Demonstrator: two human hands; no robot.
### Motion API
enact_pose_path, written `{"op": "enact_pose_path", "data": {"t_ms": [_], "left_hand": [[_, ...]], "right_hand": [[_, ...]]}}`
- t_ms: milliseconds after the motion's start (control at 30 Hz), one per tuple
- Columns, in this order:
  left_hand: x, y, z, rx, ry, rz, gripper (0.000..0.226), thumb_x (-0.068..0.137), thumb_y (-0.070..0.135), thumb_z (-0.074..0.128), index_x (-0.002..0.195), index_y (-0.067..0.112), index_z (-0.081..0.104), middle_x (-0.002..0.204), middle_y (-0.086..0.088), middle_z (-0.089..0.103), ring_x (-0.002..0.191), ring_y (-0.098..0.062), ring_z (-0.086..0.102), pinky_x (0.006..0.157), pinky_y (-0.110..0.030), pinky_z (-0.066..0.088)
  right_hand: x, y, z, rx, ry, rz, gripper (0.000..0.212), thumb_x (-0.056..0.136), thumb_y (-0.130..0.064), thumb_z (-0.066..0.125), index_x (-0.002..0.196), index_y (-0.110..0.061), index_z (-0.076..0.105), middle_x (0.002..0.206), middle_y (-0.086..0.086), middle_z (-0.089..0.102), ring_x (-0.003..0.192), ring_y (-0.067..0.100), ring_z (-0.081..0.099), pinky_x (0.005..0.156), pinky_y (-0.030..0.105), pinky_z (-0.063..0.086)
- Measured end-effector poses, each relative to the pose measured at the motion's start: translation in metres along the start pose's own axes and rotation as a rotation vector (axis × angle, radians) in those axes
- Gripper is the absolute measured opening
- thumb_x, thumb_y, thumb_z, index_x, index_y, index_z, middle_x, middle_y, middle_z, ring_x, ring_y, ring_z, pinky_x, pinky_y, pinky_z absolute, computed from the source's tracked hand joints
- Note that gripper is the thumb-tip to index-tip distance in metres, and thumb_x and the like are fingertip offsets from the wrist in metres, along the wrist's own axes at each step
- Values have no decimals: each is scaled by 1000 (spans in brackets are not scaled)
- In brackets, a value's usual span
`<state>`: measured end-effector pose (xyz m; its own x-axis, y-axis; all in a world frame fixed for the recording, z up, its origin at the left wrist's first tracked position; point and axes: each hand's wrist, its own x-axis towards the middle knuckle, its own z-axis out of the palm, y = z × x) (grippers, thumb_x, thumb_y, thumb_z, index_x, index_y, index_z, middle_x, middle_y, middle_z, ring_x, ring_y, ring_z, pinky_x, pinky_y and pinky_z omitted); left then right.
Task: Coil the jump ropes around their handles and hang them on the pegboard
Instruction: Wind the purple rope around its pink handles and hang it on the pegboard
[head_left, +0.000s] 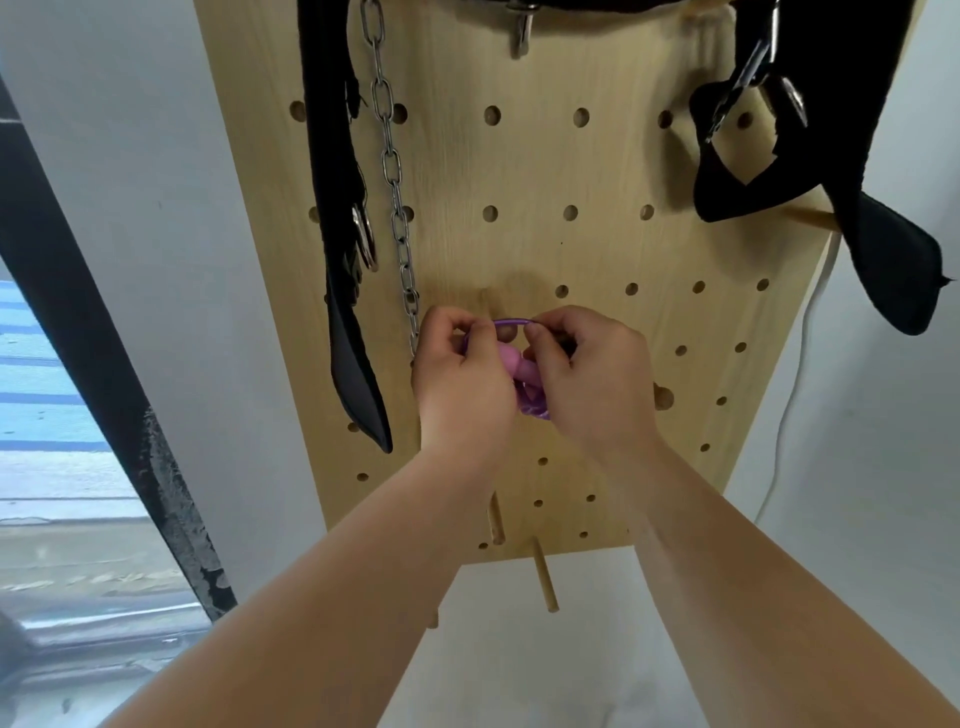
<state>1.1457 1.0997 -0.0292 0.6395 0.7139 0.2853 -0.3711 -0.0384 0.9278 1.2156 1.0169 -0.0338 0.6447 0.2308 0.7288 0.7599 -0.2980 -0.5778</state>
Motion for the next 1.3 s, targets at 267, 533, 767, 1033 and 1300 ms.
{"op": "enact_pose_path", "data": {"t_ms": [267, 533, 767, 1033, 1300], "left_hand": [[11, -4, -8, -46, -54, -14, 19, 103, 17, 53, 86, 22, 55, 87, -14, 71, 64, -28, 70, 52, -33, 55], [20, -14, -11, -35, -102, 36, 32, 105, 21, 51, 77, 36, 58, 101, -23, 68, 87, -39, 71, 66, -42, 56], [48, -19, -11, -24, -115, 16, 18, 106, 19, 50, 91, 26, 56, 73, -9, 70, 71, -24, 73, 64, -40, 58], [71, -23, -3, 80, 11, 67, 20, 99, 23, 62, 80, 30, 63, 81, -4, 65, 72, -17, 64, 55, -30, 55], [79, -32, -6, 282, 68, 230, 15, 92, 36, 68, 106, 32, 64, 91, 7, 66, 86, -16, 66, 77, -36, 56]], "right_hand": [[9, 10, 6, 86, -33, 16, 12, 94, -24, 66, 94, -23, 78, 73, -11, 72, 70, 7, 67, 64, 37, 55], [14, 23, 8, 361, -165, -20, 17, 97, -8, 61, 103, -10, 77, 91, -2, 76, 86, 14, 71, 76, 30, 57], [38, 36, 14, 382, -133, 125, 18, 99, -3, 57, 100, -10, 74, 82, 7, 74, 74, 9, 69, 72, 23, 55], [35, 42, 20, 100, -183, -114, 18, 88, -11, 66, 103, -17, 74, 93, -12, 71, 87, 1, 65, 79, 17, 51], [40, 47, 39, 144, -155, -60, 10, 89, -16, 71, 98, -16, 69, 84, -9, 71, 80, 6, 68, 76, 34, 58]]}}
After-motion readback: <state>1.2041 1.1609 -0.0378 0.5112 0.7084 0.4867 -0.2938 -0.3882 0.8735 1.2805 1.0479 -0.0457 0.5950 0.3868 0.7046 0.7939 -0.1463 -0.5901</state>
